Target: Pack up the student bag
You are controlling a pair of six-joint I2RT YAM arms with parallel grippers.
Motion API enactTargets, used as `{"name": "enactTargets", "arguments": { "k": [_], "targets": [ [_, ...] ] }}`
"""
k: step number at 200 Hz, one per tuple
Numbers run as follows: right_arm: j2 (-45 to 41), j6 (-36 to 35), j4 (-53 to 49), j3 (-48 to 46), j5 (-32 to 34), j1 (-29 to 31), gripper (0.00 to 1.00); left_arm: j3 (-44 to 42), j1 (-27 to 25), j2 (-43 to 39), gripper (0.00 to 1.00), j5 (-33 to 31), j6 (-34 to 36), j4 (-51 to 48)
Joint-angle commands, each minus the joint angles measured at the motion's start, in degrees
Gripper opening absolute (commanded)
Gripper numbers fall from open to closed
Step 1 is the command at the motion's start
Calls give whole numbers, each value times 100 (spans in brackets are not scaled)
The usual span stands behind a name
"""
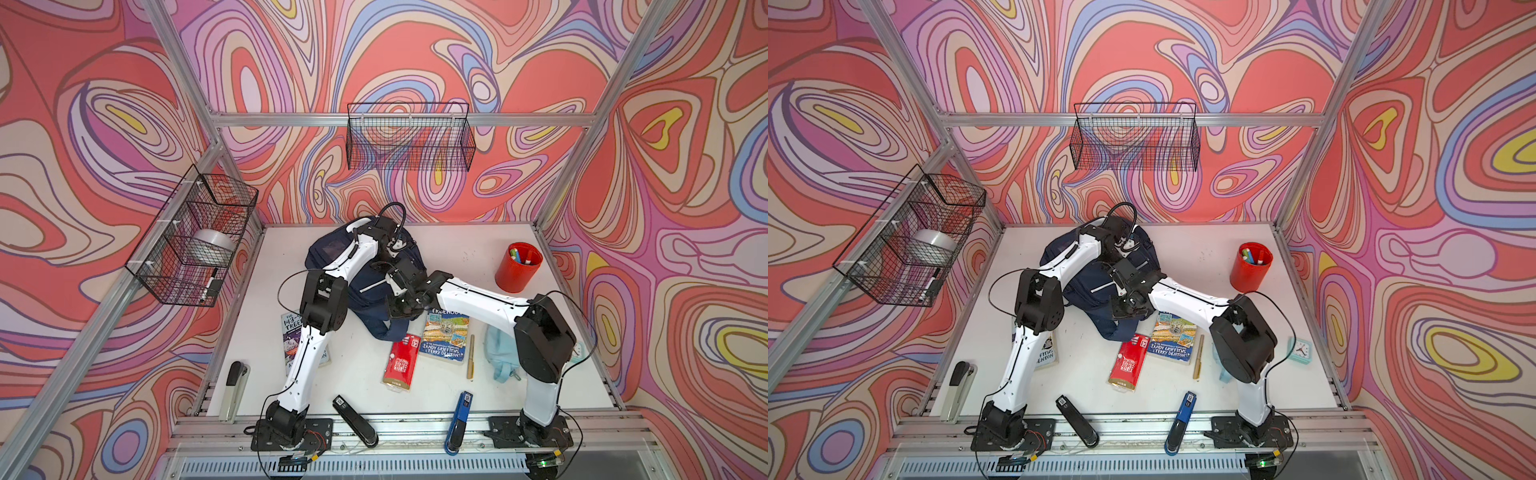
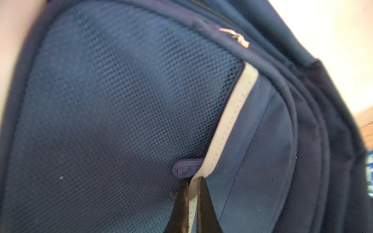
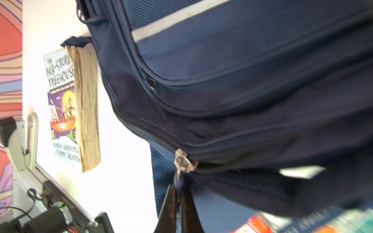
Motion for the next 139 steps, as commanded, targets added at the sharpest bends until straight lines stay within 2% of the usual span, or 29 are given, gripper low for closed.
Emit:
{"name": "enactTargets", "arguments": {
  "k": [1, 24, 49, 69, 87, 107, 129, 139],
  "targets": [
    [483, 393, 356, 474, -400, 402, 0, -66, 45, 708, 2, 106, -433, -298],
    [1028, 541, 790, 890, -42, 611, 0, -205, 78, 681, 2, 241, -659, -115],
    [1873, 292, 589, 1760, 420, 757, 0, -278, 259, 678, 0, 662, -870, -27],
    [2329, 401, 677, 2113, 277, 802, 0, -355, 326, 648, 0, 895, -967, 122],
    [2294, 419, 1401, 1714, 652, 854, 0, -418, 370, 633, 0, 1017, -1023, 206],
    [2139, 283, 1362, 1504, 769, 857, 0, -577, 395, 528, 0, 1027, -981, 238],
    [1625, 211, 1533, 919, 659, 841, 0, -1218, 518, -132, 0, 1045, -1236, 735],
    [1293, 259, 1679, 542, 606, 842, 0, -1459, 581, -505, 4, 1112, -1327, 932]
  ]
}}
